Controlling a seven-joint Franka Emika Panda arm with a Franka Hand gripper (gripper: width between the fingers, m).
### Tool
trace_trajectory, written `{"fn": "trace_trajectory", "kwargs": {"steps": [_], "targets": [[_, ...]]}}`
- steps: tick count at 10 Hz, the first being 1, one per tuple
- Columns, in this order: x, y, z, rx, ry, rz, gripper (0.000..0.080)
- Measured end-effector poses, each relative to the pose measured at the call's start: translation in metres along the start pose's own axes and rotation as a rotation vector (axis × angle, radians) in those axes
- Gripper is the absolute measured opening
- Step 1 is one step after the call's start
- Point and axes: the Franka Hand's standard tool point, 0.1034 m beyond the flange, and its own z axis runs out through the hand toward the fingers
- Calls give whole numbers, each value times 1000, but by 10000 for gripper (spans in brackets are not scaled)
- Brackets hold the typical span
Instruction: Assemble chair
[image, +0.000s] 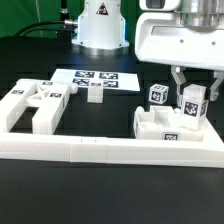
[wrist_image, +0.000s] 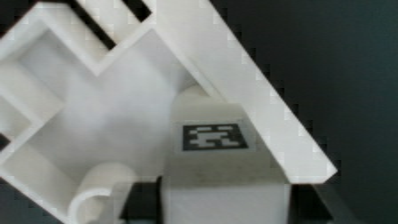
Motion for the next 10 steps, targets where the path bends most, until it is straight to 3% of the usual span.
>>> {"fn": "trace_trajectory", "kwargs": {"steps": [4, 6, 7, 8, 10], "targets": [[0, 0, 0, 5, -3, 346, 285], [-2, -1, 0, 8, -10, 392, 295], [-2, -1, 0, 7, -11, 358, 476], [-1, -2, -1, 7, -11, 316, 608], [-1, -2, -1, 8, -10, 214, 642]]}}
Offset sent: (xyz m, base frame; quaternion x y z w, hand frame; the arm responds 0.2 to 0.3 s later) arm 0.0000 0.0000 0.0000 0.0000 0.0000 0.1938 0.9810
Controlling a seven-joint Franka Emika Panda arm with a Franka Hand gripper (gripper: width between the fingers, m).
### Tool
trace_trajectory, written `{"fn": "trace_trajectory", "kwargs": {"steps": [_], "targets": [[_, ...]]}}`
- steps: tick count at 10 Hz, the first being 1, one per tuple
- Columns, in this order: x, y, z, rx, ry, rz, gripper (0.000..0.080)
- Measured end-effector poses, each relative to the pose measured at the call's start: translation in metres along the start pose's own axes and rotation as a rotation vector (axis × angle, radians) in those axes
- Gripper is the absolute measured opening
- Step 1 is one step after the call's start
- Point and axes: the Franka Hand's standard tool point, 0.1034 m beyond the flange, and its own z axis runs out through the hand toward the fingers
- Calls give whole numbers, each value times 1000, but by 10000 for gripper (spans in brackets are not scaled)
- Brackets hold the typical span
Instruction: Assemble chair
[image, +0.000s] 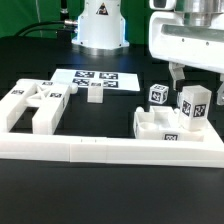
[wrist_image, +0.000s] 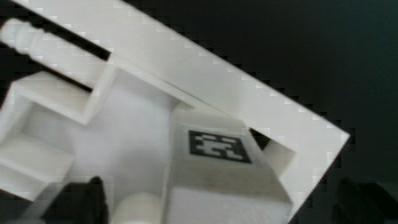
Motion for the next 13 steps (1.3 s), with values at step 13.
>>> {"fn": "trace_trajectory", "kwargs": {"steps": [13], "targets": [[4, 0, -3, -26, -5, -1072, 649]]}}
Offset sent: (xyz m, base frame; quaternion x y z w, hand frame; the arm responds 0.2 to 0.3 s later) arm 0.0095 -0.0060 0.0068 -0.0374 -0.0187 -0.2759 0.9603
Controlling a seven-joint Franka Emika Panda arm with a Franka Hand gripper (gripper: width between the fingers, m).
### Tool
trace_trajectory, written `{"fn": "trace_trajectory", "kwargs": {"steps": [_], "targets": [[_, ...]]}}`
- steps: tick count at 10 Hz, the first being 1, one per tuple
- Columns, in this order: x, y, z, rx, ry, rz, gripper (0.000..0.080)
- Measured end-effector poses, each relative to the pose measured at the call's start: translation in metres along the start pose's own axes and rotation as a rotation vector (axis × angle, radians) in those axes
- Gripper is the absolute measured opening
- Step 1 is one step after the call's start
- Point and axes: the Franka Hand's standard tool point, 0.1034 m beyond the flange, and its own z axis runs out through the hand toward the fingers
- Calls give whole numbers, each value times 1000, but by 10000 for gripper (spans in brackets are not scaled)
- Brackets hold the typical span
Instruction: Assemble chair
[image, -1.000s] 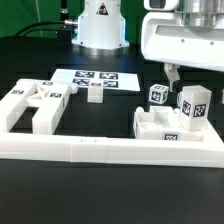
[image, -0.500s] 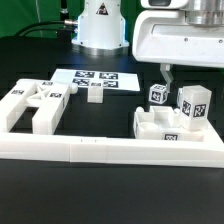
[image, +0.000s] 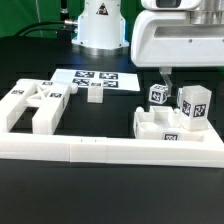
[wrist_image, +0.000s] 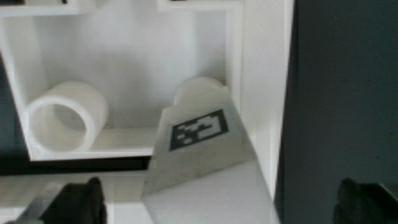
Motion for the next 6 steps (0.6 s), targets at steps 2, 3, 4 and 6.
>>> {"fn": "trace_trajectory", "kwargs": {"steps": [2, 3, 4, 6], "targets": [[0, 2, 0, -3, 0, -158, 649], [0, 4, 0, -3, 0, -202, 527], [1, 5, 0, -3, 0, -231, 527], [1, 5, 0, -3, 0, -229, 283]]}}
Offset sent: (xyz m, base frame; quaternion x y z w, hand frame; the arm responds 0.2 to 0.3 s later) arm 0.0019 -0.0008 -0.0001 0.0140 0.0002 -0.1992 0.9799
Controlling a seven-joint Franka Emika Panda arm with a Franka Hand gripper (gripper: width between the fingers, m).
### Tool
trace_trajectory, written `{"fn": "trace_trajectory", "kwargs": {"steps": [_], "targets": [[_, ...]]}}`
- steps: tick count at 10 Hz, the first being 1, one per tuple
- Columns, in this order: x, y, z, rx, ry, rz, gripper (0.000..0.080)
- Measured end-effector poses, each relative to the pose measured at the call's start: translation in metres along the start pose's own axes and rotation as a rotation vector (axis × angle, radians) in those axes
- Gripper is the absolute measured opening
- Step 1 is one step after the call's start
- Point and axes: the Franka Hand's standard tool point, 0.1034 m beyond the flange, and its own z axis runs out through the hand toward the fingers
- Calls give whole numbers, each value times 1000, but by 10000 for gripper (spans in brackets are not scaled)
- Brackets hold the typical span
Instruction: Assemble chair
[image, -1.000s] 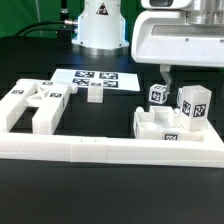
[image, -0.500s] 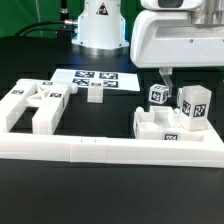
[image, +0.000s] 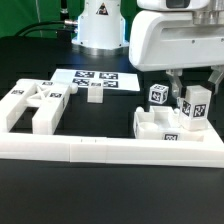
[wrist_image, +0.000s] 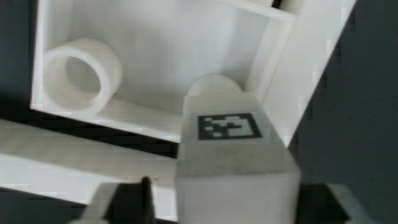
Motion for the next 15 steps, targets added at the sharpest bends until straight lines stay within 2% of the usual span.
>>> {"fn": "trace_trajectory", "kwargs": {"steps": [3, 5, 8, 15], "targets": [[0, 0, 0, 1, 0, 49, 284], [0, 0, 0, 1, 0, 173, 284], [-2, -2, 1, 0, -1, 525, 284], [-2, -7, 1, 0, -4, 1113, 284]]}}
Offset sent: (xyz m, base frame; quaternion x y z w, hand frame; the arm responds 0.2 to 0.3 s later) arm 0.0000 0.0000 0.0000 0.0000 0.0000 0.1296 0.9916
